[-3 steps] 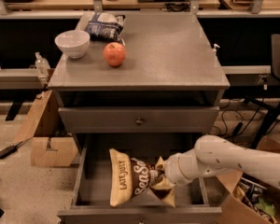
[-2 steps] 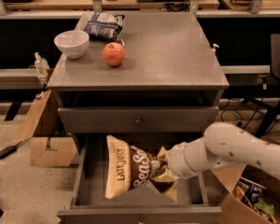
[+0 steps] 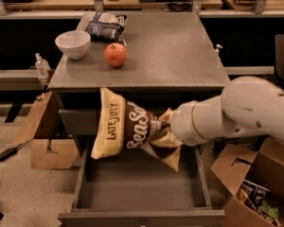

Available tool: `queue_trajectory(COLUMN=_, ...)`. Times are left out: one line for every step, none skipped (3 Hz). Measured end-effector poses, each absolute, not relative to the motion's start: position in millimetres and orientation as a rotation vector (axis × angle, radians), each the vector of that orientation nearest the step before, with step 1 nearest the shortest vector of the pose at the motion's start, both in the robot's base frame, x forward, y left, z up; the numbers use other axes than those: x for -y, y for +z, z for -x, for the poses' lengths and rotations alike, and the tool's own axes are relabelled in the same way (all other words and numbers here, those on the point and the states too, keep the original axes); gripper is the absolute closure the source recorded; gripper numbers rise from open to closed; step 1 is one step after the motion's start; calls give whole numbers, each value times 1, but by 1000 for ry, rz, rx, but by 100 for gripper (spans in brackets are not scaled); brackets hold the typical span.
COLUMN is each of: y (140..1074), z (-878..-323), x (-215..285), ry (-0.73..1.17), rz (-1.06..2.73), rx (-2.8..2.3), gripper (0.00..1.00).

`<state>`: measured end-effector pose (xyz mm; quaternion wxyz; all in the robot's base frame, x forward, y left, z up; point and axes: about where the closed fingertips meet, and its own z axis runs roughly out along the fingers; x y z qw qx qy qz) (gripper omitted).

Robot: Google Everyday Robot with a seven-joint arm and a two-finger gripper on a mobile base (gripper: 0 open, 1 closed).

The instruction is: Pick brown chip bag from middle drawer and place on counter

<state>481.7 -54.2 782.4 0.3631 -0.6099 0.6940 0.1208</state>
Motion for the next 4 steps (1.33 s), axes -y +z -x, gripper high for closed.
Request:
queue_trajectory(y=853, z=-503, x=51, ry=149, rz=1516, rx=-1728, gripper=100)
queue_trajectory(y=893, z=-507, x=50, ry=-33, rz=1495, rx=-1719, gripper=100)
queue_trajectory(y=896, z=-509, x=57, ry=-85, rz=1482, rx=-1749, gripper=100)
queue_trajectory(y=896, z=-509, x=57, ry=-85, rz=1482, rx=-1749, gripper=100)
